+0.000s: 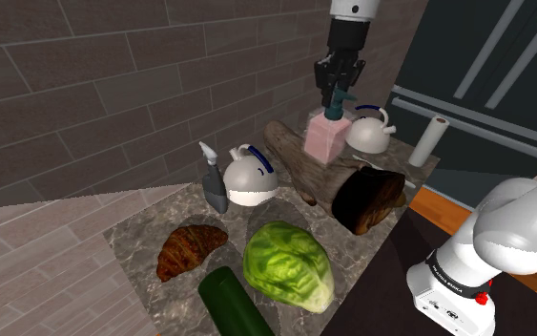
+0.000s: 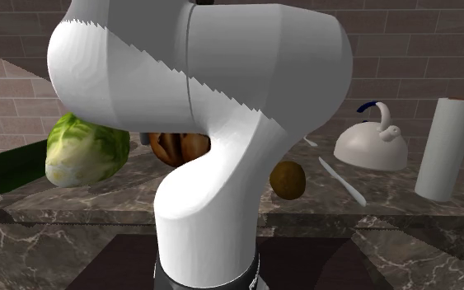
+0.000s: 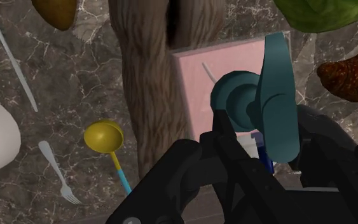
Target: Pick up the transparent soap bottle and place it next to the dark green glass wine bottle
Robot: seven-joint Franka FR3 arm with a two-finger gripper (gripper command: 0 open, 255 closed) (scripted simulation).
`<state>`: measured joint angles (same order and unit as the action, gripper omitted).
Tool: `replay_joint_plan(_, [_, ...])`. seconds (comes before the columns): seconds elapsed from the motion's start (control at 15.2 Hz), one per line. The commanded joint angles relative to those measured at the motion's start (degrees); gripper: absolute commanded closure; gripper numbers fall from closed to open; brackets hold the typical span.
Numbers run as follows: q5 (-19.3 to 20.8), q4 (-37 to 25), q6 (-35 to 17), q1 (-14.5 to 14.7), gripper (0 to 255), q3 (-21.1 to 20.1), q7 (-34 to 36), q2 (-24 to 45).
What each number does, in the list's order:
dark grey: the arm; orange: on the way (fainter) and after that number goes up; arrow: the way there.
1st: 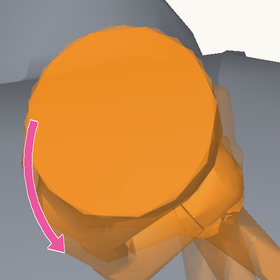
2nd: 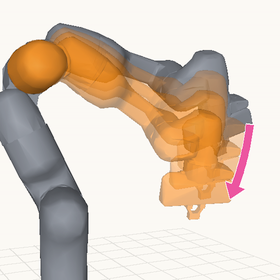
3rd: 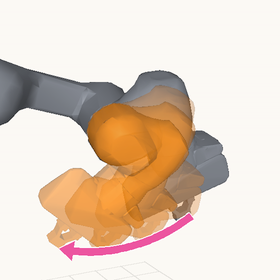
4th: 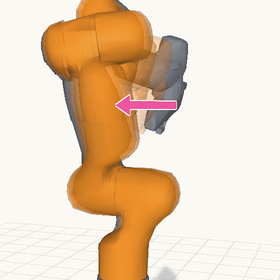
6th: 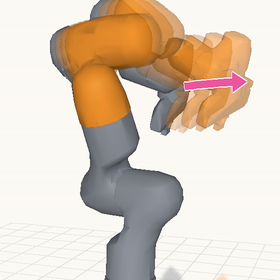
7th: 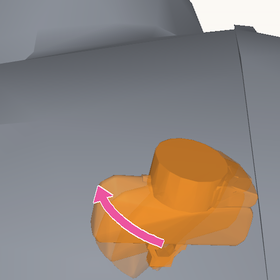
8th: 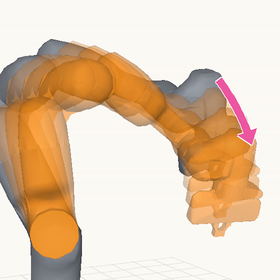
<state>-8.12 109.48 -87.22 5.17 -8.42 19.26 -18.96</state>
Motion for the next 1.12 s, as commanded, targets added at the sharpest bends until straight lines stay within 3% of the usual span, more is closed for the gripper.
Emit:
replay_joint_plan(0.0, [-0.76, 0.75, -1.41, 1.05, 255, -2.01, 2.87, 0.29])
replay_joint_plan(0.59, [-1.87, -3.83, -5.42, 5.37, 255, -10.79, 15.58, 7.22])
replay_joint_plan(1.06, [0.57, -11.31, -7.85, 9.19, 255, -17.22, 26.14, 16.33])
